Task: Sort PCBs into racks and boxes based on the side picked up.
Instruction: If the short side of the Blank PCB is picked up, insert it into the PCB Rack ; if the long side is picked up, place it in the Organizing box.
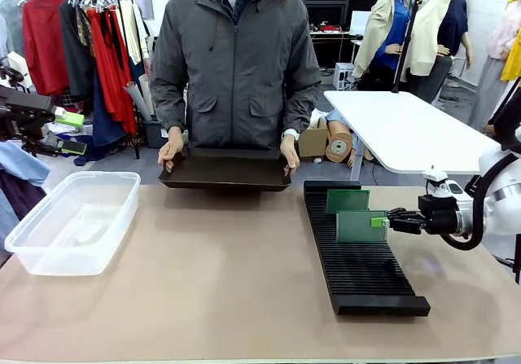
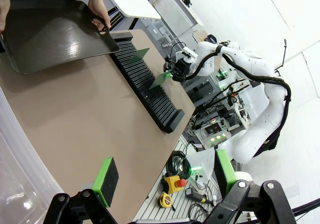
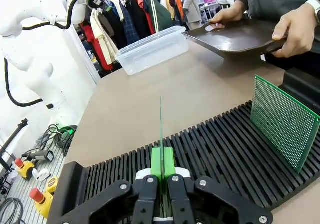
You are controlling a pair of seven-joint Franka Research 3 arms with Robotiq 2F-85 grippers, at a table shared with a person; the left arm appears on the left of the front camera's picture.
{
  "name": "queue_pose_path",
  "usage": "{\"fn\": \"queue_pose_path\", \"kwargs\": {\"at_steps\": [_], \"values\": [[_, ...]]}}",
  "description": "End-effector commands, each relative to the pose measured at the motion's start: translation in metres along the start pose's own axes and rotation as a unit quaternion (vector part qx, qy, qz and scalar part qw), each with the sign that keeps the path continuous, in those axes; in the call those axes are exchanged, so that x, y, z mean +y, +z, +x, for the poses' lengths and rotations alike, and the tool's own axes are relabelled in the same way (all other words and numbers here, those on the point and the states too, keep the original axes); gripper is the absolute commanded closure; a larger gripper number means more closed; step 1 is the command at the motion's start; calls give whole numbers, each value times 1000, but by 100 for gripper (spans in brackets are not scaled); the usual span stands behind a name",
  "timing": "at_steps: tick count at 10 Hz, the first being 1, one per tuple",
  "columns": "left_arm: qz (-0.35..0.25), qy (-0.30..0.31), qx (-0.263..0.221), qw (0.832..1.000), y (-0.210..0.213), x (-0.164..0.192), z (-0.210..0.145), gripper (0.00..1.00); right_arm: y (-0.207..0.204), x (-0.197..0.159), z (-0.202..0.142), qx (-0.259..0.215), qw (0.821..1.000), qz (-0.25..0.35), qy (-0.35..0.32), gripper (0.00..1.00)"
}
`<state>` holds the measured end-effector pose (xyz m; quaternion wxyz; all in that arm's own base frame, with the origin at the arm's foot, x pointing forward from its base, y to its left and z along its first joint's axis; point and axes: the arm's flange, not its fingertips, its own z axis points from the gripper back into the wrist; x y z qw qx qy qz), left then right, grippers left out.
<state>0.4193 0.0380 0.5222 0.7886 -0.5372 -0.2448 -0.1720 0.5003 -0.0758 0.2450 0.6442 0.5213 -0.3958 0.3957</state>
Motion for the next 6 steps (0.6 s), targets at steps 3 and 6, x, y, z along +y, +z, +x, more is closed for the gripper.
{"fn": "queue_pose_path", "kwargs": {"at_steps": [3,6], "values": [[-5,5,0,1000,1,-2,0,0,-2,-3,4,-3,1000,-17,-9,100],[-5,5,0,1000,1,-2,0,0,-3,-2,3,-2,1000,-19,-10,100]]}}
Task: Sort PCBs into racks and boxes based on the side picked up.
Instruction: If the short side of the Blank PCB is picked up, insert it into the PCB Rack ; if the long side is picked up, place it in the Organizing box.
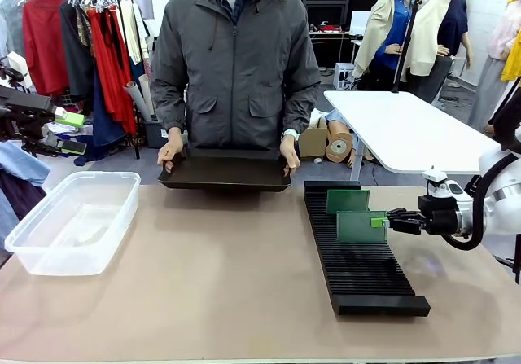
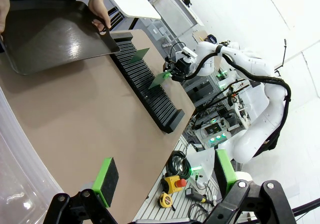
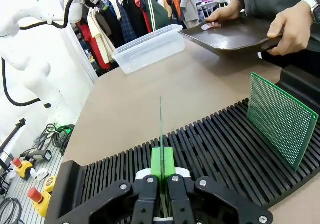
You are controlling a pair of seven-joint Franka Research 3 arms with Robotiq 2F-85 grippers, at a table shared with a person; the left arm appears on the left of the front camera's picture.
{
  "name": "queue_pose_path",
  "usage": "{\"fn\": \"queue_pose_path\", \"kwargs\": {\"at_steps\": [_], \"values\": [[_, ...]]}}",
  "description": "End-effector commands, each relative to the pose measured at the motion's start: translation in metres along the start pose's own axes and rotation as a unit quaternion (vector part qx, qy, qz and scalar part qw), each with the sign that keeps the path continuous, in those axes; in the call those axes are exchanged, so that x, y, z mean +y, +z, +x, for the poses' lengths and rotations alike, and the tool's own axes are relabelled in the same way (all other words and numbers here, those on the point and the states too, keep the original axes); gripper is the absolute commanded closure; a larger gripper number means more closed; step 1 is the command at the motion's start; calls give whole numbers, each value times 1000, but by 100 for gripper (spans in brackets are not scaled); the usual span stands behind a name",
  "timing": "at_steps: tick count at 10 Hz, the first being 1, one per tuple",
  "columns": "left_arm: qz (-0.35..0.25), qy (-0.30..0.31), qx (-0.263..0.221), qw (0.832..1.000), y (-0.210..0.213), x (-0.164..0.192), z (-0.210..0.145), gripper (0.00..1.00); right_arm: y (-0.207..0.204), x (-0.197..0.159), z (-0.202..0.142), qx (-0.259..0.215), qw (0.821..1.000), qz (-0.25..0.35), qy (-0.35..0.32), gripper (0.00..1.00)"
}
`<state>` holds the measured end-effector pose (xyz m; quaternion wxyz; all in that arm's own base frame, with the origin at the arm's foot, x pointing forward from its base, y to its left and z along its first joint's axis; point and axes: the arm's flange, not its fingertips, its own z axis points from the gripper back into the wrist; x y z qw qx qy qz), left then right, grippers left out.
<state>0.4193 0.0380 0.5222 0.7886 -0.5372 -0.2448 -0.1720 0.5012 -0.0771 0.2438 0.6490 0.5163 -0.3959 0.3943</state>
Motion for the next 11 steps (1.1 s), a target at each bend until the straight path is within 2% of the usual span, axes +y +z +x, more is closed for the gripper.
{"fn": "queue_pose_path", "kwargs": {"at_steps": [1,9,11], "values": [[-5,5,0,1000,1,-2,0,0,-4,-1,4,-2,1000,-15,-9,100],[-5,5,0,1000,1,-2,0,0,-8,-2,1,1,1000,-24,-14,100],[-5,5,0,1000,1,-2,0,0,-1,-2,-2,5,1000,-7,-2,100]]}}
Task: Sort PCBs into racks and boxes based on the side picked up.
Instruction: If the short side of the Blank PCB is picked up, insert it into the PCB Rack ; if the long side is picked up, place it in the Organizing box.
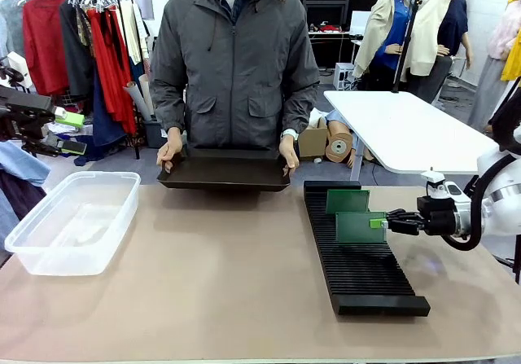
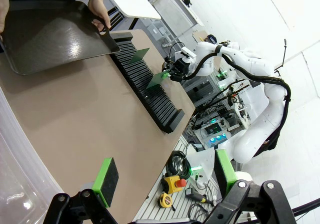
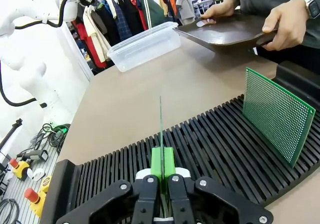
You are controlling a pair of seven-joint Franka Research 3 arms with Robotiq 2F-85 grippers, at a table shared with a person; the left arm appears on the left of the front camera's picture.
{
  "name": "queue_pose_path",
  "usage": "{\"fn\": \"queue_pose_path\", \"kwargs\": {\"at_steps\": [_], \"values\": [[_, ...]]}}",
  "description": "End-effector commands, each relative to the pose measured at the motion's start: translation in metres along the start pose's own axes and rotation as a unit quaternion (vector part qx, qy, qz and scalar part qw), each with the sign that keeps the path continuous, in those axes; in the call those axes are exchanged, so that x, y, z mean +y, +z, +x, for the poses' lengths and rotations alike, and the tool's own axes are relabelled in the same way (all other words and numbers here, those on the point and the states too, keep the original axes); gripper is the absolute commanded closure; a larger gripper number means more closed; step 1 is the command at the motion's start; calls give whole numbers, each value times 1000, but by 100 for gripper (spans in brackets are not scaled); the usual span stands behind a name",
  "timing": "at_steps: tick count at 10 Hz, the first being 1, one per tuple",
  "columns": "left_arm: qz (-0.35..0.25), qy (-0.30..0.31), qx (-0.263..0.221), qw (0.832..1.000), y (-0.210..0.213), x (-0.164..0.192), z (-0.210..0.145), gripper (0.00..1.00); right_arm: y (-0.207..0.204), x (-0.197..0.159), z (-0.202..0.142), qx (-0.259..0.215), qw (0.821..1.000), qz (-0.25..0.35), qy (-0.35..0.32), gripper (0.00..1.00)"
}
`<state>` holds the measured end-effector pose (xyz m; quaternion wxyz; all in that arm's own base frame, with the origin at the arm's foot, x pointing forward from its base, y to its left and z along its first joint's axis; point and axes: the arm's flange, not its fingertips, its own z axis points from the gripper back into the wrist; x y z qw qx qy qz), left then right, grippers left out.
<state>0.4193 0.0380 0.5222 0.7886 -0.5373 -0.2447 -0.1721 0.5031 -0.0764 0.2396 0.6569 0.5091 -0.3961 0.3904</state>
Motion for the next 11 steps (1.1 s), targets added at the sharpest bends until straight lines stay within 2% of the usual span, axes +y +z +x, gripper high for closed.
{"fn": "queue_pose_path", "kwargs": {"at_steps": [1,11], "values": [[-5,5,0,1000,1,-2,0,0,0,1,1,1,1000,3,1,100],[-5,5,0,1000,1,-2,0,0,0,1,1,1,1000,3,1,100]]}}
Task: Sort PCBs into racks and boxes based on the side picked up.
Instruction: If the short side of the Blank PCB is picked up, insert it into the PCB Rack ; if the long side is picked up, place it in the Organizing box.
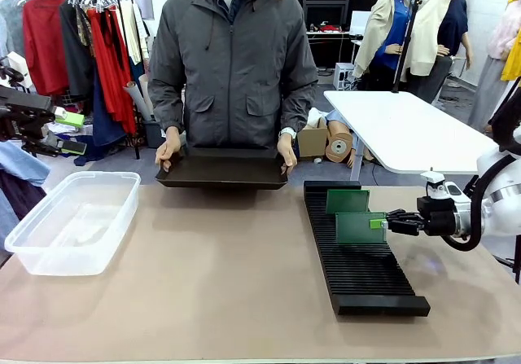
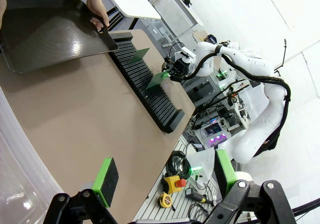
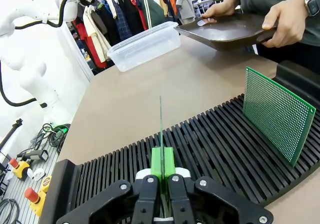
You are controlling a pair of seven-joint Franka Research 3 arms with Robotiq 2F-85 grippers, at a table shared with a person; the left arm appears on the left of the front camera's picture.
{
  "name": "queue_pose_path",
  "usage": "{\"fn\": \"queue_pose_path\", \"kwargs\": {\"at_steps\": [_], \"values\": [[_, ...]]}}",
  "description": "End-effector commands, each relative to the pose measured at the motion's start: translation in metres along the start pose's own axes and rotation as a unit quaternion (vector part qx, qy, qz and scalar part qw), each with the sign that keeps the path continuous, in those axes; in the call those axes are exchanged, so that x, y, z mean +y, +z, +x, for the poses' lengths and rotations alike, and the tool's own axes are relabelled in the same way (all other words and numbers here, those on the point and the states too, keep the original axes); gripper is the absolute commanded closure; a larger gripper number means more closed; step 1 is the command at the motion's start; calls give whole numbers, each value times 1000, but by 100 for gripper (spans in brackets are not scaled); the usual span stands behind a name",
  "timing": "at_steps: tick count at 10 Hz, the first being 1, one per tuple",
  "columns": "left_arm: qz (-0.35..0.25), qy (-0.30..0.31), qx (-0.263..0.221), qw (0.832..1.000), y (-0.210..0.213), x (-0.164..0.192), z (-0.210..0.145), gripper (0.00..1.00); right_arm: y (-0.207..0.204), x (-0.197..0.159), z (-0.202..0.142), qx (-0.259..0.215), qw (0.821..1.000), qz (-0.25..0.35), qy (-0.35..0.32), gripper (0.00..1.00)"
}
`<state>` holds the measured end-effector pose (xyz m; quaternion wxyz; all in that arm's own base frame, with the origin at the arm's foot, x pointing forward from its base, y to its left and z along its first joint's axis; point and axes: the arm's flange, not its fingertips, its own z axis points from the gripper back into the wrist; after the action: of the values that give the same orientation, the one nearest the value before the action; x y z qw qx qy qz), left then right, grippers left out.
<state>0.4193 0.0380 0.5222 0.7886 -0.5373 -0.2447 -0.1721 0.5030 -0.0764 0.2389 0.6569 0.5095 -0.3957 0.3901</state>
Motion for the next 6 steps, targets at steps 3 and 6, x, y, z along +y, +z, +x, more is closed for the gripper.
{"fn": "queue_pose_path", "kwargs": {"at_steps": [3,6], "values": [[-5,5,0,1000,1,-2,0,0,0,1,2,1,1000,3,2,100],[-5,5,0,1000,1,-2,0,0,1,-3,1,-2,1000,-3,6,100]]}}
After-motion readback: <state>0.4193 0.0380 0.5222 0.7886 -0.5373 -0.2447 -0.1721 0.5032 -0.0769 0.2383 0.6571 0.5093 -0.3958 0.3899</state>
